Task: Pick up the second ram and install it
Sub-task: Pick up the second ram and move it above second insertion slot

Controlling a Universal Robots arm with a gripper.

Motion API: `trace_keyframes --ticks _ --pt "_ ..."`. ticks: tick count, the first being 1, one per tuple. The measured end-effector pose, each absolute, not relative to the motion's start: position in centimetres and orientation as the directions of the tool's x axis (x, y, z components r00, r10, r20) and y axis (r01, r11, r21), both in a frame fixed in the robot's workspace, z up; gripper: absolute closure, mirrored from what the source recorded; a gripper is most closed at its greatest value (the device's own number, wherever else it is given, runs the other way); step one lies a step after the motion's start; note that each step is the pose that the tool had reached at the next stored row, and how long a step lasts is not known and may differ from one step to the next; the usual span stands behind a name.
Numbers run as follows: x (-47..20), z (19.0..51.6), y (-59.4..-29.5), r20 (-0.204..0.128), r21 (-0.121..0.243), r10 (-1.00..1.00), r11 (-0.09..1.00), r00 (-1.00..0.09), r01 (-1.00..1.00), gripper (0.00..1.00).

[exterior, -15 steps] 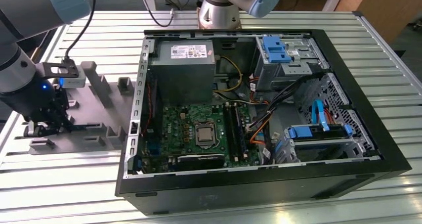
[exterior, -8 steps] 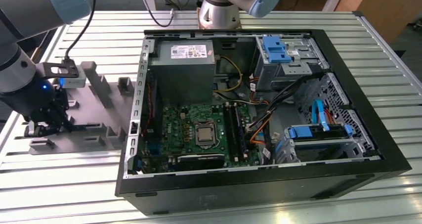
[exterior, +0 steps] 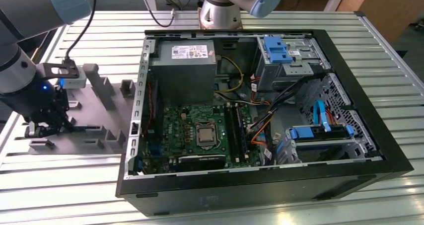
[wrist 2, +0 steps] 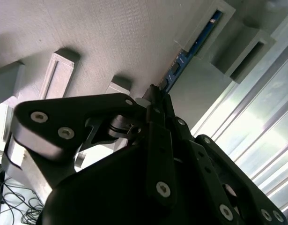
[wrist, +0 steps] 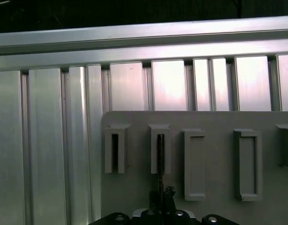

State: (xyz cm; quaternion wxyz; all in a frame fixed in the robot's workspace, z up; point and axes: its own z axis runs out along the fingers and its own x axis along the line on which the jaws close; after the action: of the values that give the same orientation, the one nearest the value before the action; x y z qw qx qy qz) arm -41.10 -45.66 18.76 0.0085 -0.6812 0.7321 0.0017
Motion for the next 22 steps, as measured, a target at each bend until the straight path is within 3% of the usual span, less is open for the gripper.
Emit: trace_keyframes --ticks 14,22 --pt "-41.10 18.69 -45.73 -0.015 -0.009 -0.997 -0.071 0.071 -0.997 0.86" --pt "-41.10 18.74 -45.73 -0.015 -0.009 -0.997 -0.075 0.075 -0.997 0.86"
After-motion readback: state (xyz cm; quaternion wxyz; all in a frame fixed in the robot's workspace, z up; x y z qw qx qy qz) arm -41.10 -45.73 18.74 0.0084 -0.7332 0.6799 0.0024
